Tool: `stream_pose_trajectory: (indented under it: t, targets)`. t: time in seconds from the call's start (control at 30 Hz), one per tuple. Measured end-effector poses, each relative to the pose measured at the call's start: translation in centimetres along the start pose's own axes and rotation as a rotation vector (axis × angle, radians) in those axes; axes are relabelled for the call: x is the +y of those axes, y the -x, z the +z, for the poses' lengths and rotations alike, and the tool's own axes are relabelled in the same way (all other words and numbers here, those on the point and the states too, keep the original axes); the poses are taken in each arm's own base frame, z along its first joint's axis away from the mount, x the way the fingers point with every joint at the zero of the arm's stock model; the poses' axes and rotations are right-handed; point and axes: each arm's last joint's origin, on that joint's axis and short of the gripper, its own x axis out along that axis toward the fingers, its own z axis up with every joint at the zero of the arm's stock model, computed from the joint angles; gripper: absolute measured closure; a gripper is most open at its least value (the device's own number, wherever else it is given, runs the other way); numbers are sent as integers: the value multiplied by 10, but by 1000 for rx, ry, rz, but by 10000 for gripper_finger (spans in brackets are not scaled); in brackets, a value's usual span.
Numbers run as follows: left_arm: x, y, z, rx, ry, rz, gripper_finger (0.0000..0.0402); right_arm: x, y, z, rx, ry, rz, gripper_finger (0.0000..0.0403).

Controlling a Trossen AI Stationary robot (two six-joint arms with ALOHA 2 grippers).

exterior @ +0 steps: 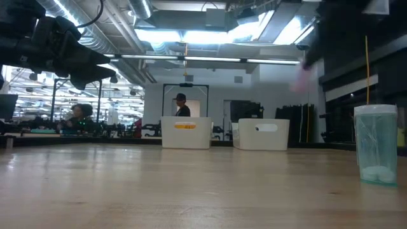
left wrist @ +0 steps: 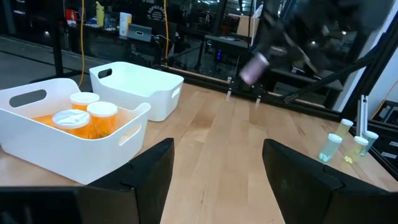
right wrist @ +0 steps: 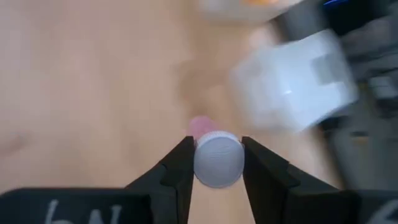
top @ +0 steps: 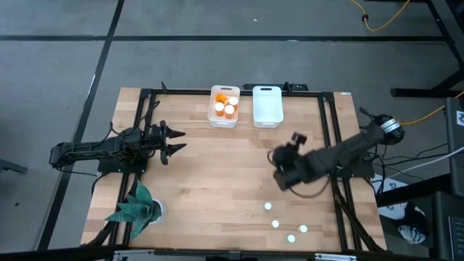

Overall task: Pick and place medicine bottles into bin by pill shape (circle, oval)
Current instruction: Put the pink tablet bottle into the right white bin

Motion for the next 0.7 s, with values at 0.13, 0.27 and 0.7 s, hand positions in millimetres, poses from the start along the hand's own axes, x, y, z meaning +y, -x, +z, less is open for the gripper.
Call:
stream_pose_trajectory:
  t: [0.13, 0.27, 0.7]
  targets:
    - [0, 0, 0, 0, 0, 0, 165, -41, -15, 34, 14, -41, -141, 284]
    - [0, 0, 0, 0, 0, 0, 165, -85, -46, 56, 112, -82, -139, 283]
    - [0, 0, 0, 0, 0, 0, 165, -201, -143, 56, 105, -269, 130, 282]
